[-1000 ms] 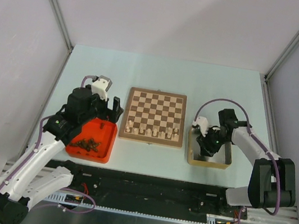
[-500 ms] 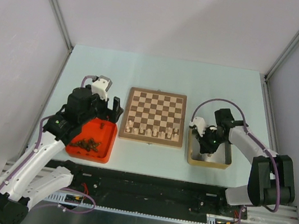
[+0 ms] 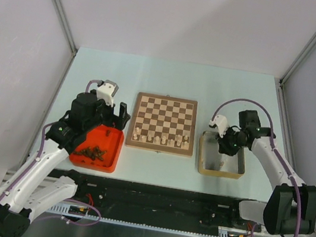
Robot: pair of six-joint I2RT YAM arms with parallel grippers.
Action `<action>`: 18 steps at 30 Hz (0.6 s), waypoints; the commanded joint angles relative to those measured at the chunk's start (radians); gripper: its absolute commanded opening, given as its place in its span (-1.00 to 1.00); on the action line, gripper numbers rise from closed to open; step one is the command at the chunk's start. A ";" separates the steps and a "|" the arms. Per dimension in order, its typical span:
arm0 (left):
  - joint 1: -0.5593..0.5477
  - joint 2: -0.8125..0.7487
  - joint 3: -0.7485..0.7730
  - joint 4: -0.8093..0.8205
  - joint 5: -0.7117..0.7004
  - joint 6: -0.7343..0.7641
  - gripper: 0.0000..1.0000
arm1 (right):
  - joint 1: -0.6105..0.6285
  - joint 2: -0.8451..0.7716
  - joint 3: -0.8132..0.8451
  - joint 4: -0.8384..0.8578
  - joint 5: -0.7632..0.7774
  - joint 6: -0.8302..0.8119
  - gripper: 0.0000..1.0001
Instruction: Set up the chess pieces on the board
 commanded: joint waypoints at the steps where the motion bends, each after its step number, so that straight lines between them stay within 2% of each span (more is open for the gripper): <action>1: 0.005 -0.006 -0.006 0.030 -0.015 0.041 0.99 | 0.012 -0.039 0.104 -0.045 -0.014 0.024 -1.00; 6: 0.005 -0.012 -0.009 0.034 -0.033 0.041 0.99 | 0.086 -0.034 0.219 -0.056 -0.037 0.073 -1.00; 8: 0.005 -0.014 -0.009 0.035 -0.038 0.042 0.99 | 0.159 -0.013 0.285 -0.056 -0.048 0.089 -1.00; 14: 0.005 -0.019 -0.017 0.041 -0.080 0.044 1.00 | 0.328 0.151 0.457 -0.027 -0.092 0.149 -1.00; 18: 0.005 -0.019 -0.020 0.043 -0.117 0.051 1.00 | 0.406 0.289 0.633 -0.005 -0.158 0.205 -1.00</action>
